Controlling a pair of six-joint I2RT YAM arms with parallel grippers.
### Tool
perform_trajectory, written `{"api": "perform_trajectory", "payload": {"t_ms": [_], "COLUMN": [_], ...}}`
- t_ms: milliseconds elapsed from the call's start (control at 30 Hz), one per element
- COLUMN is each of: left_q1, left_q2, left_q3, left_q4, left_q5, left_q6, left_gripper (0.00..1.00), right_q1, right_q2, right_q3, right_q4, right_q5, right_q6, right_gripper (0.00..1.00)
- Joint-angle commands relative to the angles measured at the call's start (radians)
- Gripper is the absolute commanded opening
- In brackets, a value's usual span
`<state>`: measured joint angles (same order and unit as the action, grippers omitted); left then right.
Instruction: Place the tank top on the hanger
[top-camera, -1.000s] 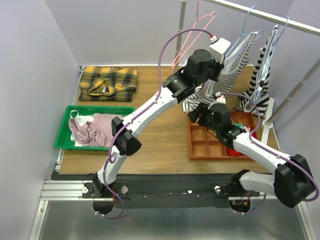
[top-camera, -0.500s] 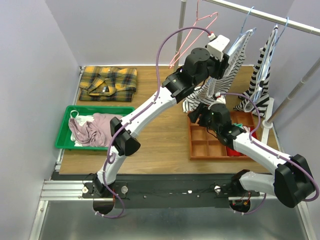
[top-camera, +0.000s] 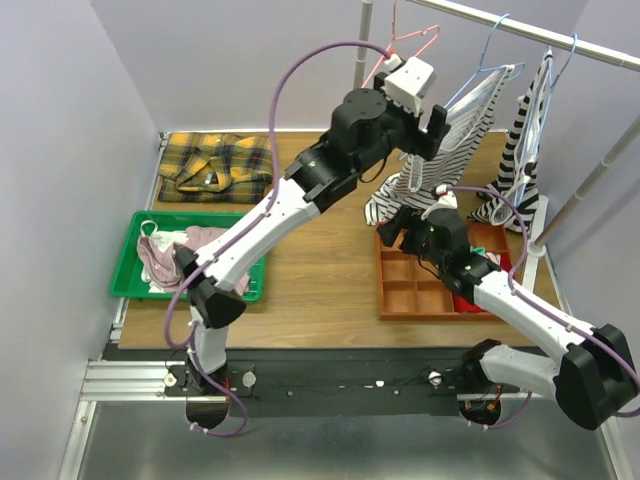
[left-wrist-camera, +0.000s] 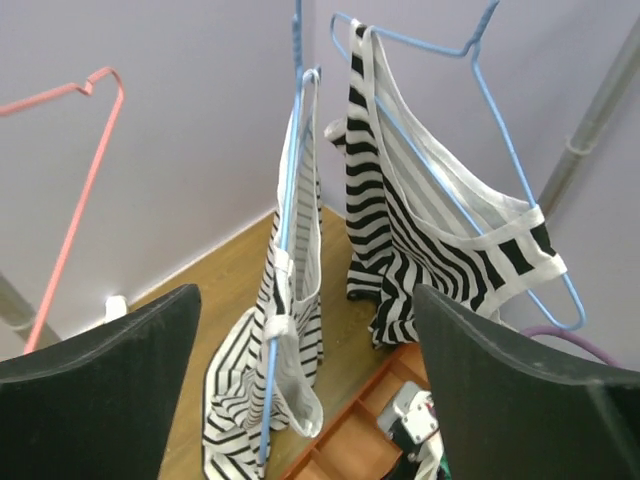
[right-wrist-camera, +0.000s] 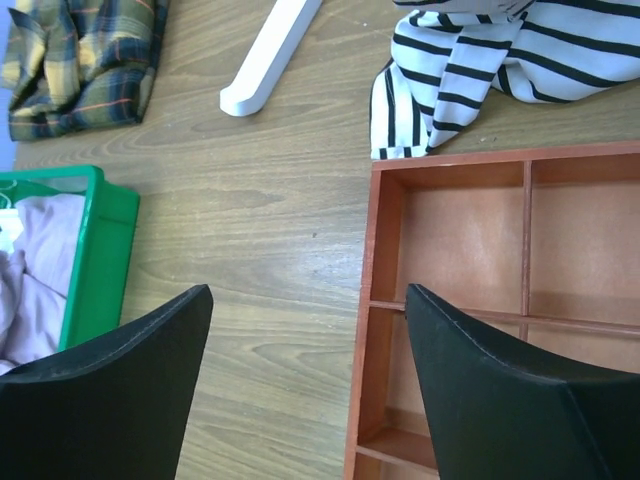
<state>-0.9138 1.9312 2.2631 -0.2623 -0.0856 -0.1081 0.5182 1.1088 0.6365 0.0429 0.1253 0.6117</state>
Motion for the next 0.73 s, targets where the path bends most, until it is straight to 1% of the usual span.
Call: {"api": "perform_trajectory", "payload": {"t_ms": [0, 33, 67, 100, 167, 200, 267, 300, 333, 400, 500, 600, 700], "left_q1": [-0.005, -0.005, -0.005, -0.005, -0.005, -0.007, -0.005, -0.005, -0.005, -0.005, -0.005, -0.005, -0.005], "left_q2": [-0.255, -0.300, -0.346, -0.441, -0.530, -0.619, -0.704, -0.774, -0.803, -0.868, -0.914, -0.926, -0.928], "left_q3": [-0.292, -0.372, -0.452, -0.606, -0.754, -0.892, -1.023, -1.125, -1.172, -1.276, -1.381, -1.448, -1.476], "left_q4": [0.043, 0.060, 0.078, 0.106, 0.132, 0.147, 0.166, 0.149, 0.135, 0.079, 0.014, -0.017, -0.040], "left_q5": [-0.052, -0.068, -0.095, -0.114, -0.144, -0.195, -0.220, -0.261, -0.281, -0.308, -0.359, -0.382, -0.407], "left_q6": [-0.108, -0.146, -0.184, -0.250, -0.301, -0.364, -0.407, -0.429, -0.483, -0.507, -0.567, -0.608, -0.651], "left_gripper": [0.99, 0.99, 0.99, 0.99, 0.99, 0.99, 0.99, 0.99, 0.99, 0.99, 0.99, 0.99, 0.99], "right_q1": [0.006, 0.006, 0.006, 0.006, 0.005, 0.005, 0.006, 0.005, 0.006, 0.006, 0.006, 0.006, 0.008], "right_q2": [-0.067, -0.081, -0.104, -0.118, -0.153, -0.162, -0.175, -0.182, -0.187, -0.201, -0.222, -0.250, -0.262], "right_q3": [0.034, 0.032, 0.032, 0.034, 0.032, 0.031, 0.026, 0.025, 0.022, 0.011, -0.003, -0.015, -0.024], "right_q4": [-0.095, -0.112, -0.123, -0.132, -0.159, -0.167, -0.199, -0.208, -0.227, -0.242, -0.264, -0.273, -0.281], "right_q5": [-0.001, -0.004, -0.004, -0.010, -0.022, -0.032, -0.042, -0.042, -0.044, -0.042, -0.041, -0.041, -0.027], "right_q6": [-0.015, -0.015, -0.013, -0.015, -0.015, -0.015, -0.020, -0.021, -0.021, -0.021, -0.015, -0.010, -0.009], "right_gripper": [0.95, 0.98, 1.00, 1.00, 1.00, 1.00, 1.00, 1.00, 1.00, 1.00, 1.00, 1.00, 1.00]}}
